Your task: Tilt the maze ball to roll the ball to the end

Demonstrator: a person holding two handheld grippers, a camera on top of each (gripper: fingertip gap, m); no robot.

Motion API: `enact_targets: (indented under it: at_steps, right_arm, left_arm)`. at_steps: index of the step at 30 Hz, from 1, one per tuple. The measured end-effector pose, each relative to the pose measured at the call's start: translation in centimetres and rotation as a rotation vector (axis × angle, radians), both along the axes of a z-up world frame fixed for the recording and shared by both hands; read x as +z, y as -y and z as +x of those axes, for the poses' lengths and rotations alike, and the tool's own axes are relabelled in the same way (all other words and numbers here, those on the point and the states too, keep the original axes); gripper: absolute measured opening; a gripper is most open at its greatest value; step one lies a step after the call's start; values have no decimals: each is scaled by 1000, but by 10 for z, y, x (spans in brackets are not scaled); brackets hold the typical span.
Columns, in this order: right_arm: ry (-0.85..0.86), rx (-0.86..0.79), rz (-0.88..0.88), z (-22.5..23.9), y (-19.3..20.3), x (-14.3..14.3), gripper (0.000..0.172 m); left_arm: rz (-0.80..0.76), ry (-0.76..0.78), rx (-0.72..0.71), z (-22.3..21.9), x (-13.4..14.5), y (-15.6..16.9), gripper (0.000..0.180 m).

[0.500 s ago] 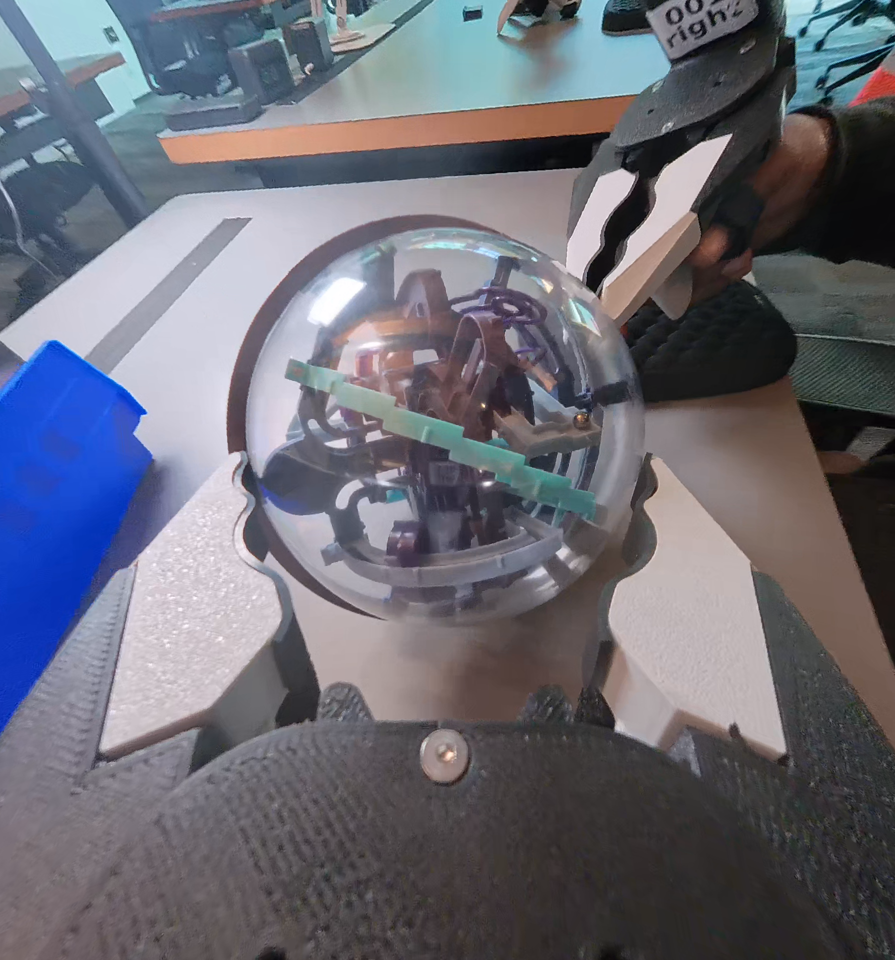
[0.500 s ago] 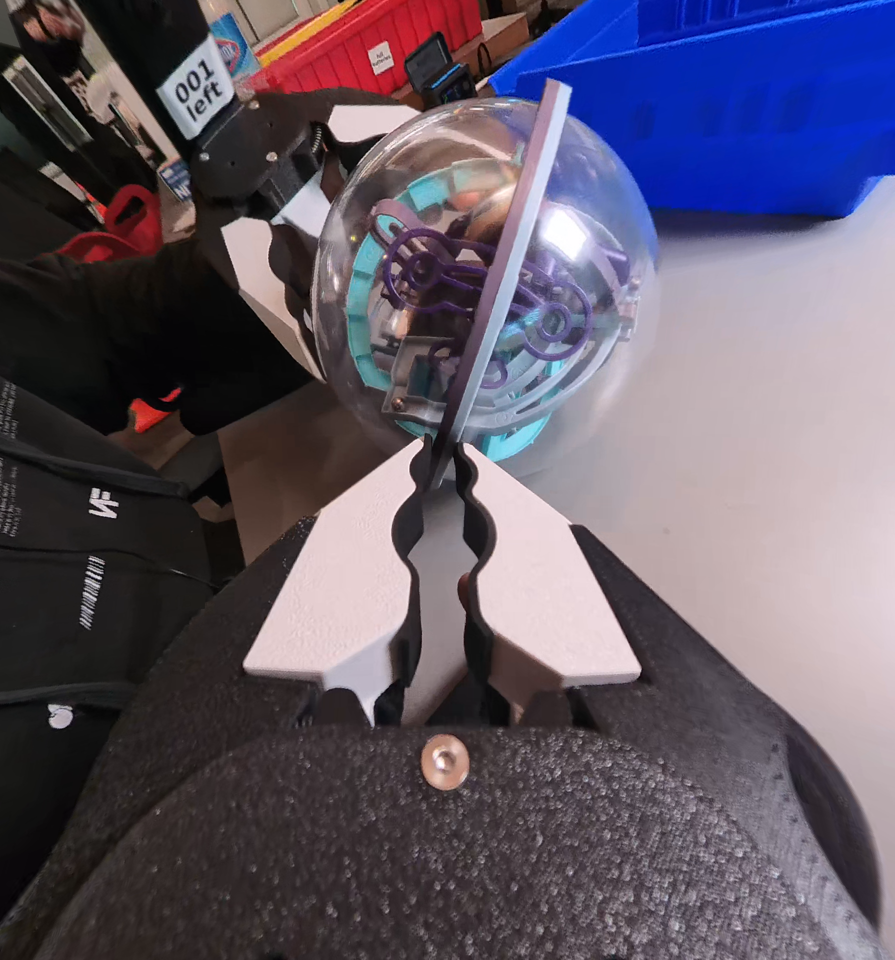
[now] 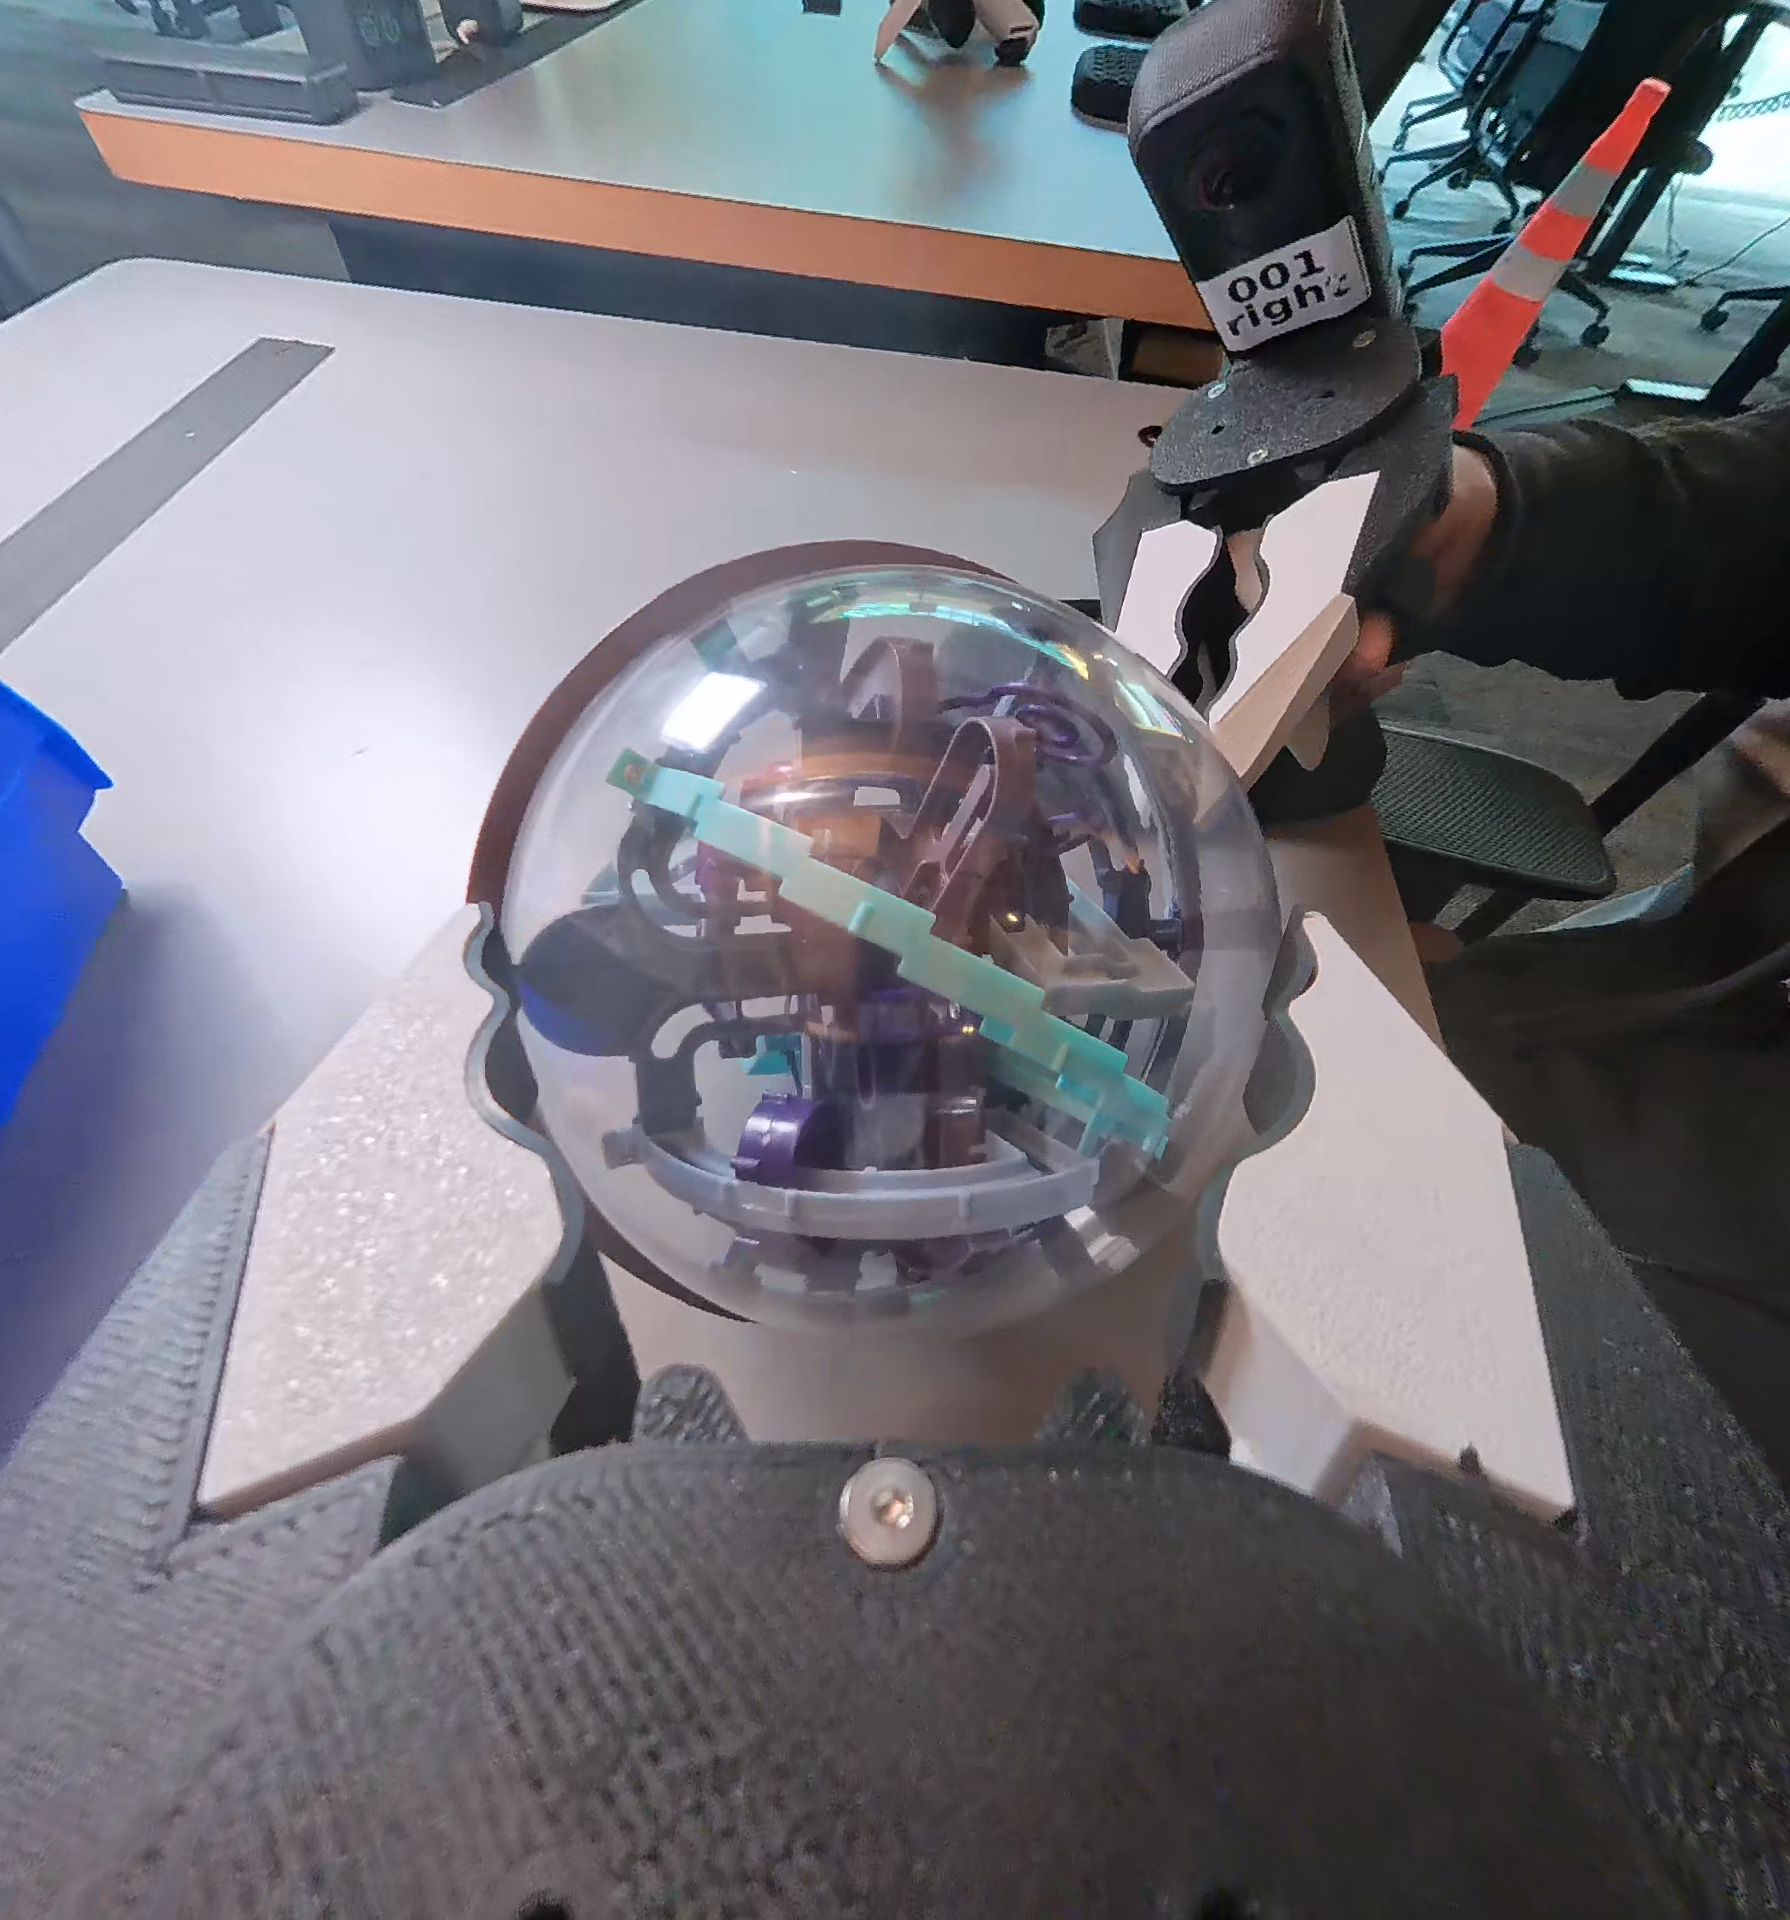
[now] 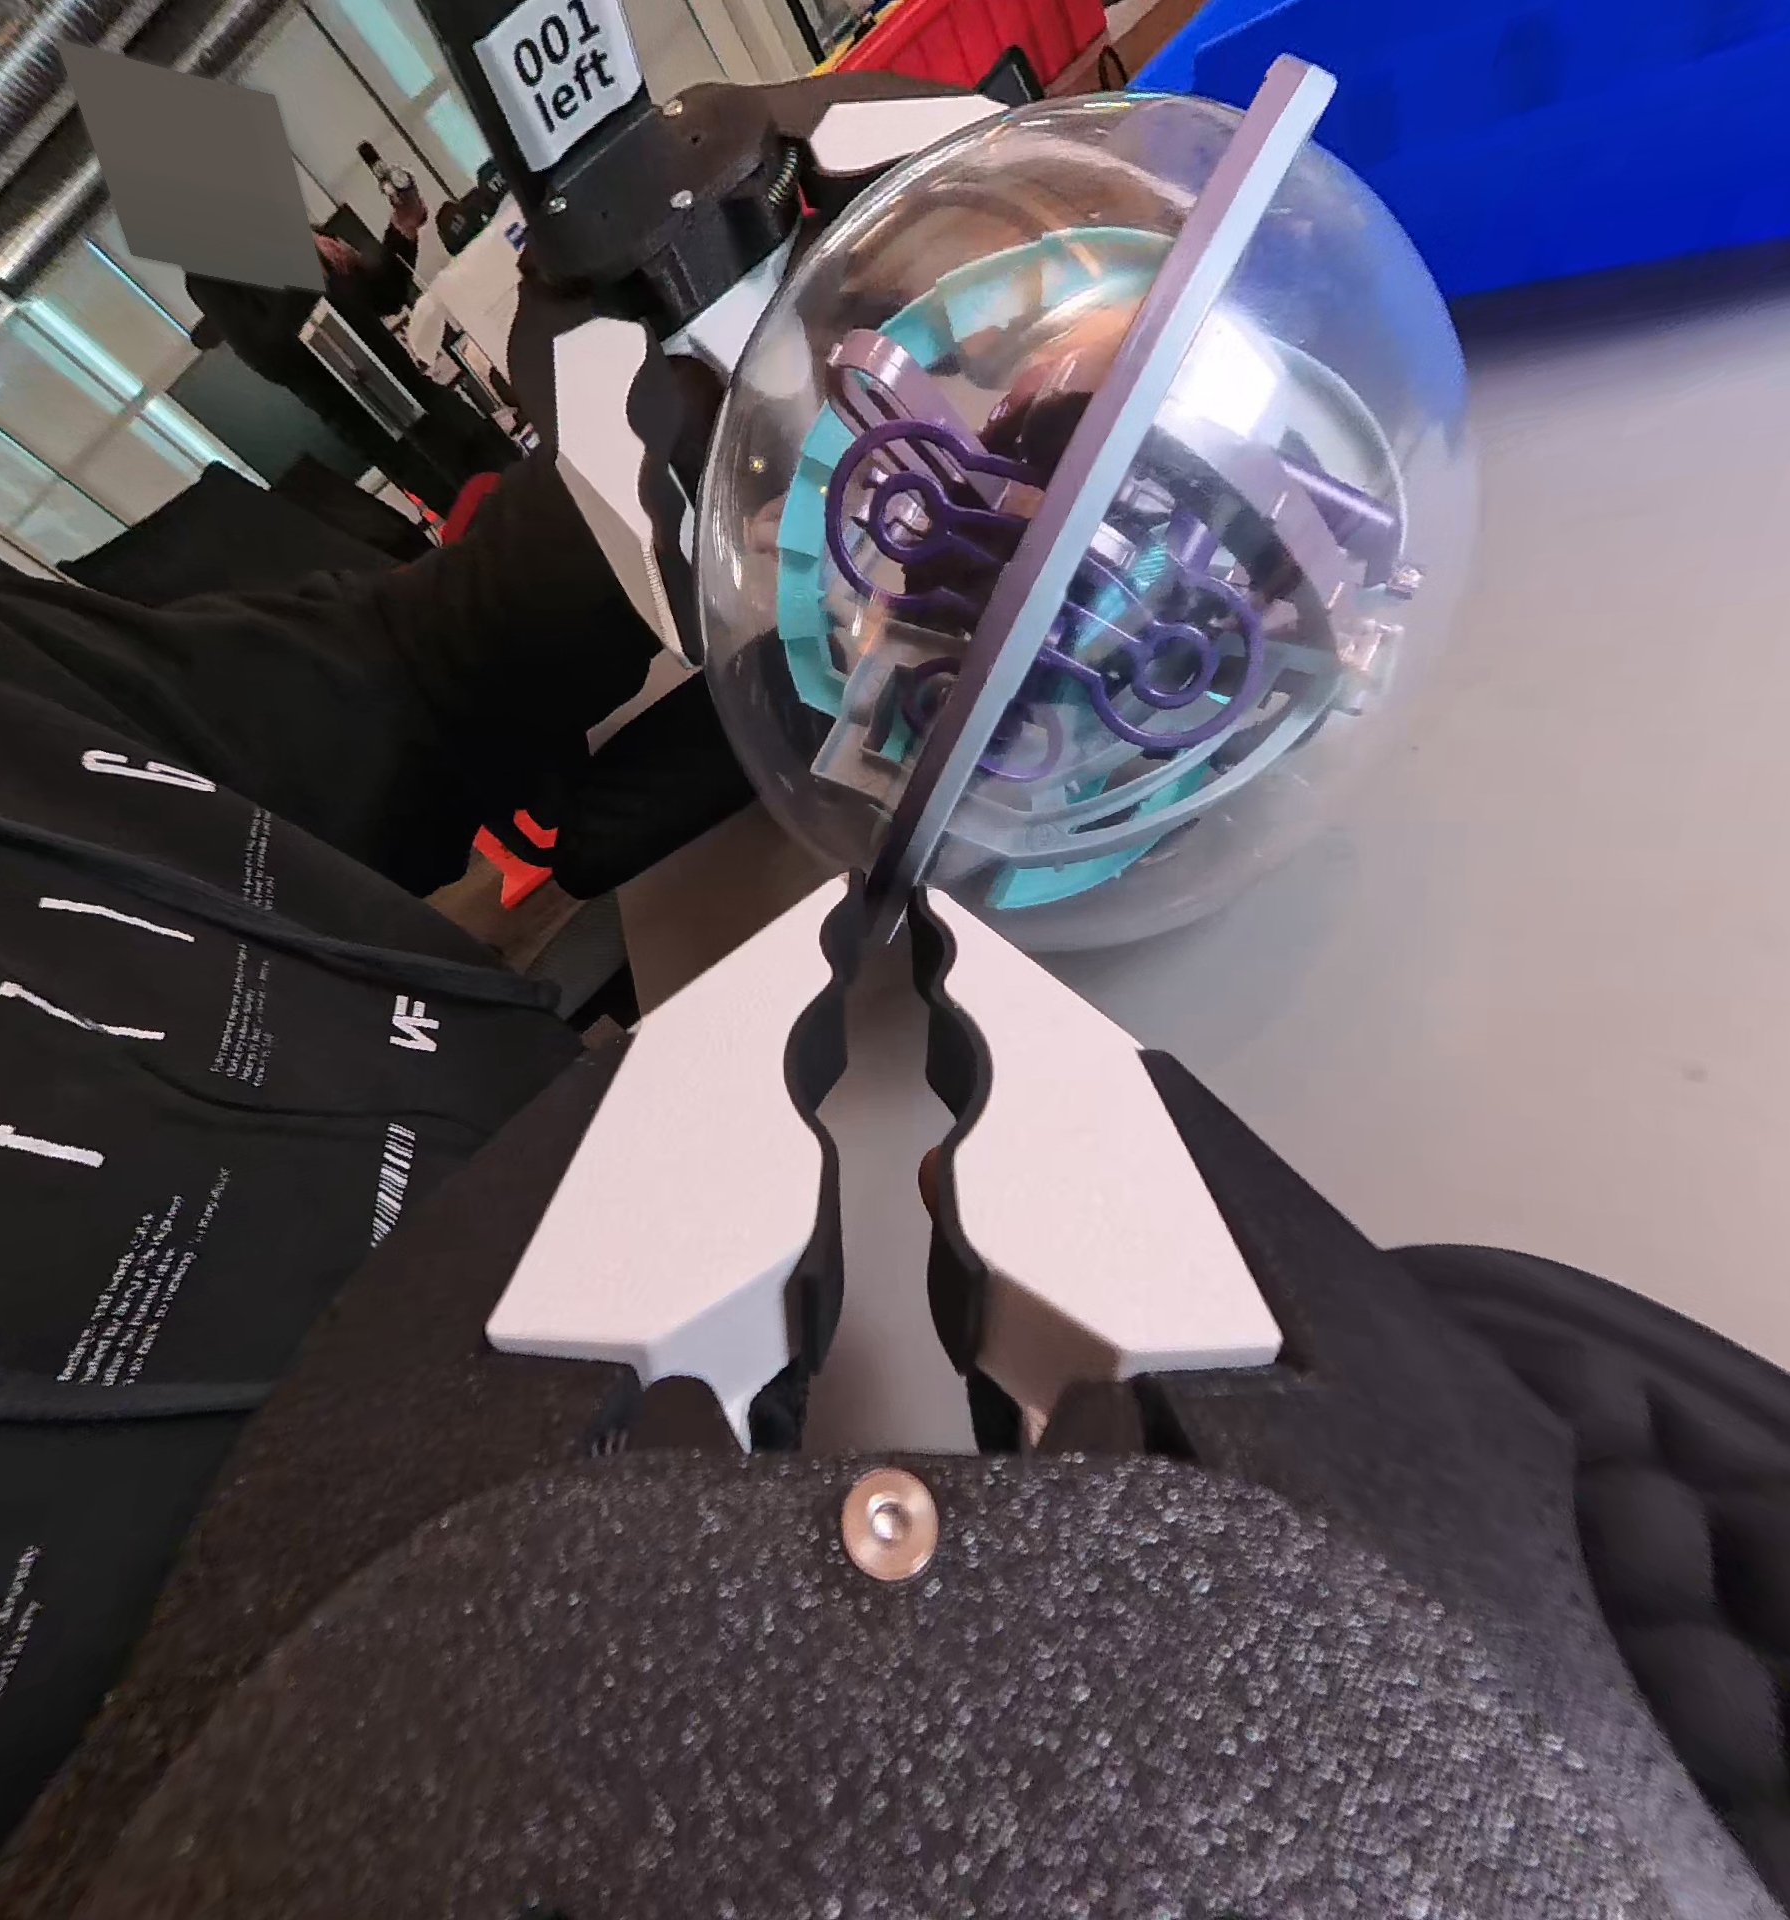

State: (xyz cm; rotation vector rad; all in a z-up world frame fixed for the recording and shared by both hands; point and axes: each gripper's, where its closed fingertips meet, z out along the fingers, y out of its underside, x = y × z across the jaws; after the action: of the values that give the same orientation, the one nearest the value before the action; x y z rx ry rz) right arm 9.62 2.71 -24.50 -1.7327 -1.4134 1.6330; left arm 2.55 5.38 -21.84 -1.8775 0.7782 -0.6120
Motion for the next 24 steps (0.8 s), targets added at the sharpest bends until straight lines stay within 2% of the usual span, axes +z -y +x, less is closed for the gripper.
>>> enact_targets:
  at_steps: [14,18,24]
  right_arm:
    - [-44,29,45,-6,9,4,6]
    - [-63,1,95,-5,1,7,16]
    - [-188,-81,79,3,-16,25,27]
  left_arm:
    - [19,74,-36,-7,2,4,138]
    - [34,74,-21,-11,2,2,138]
    - [36,96,-10,-13,2,1,137]
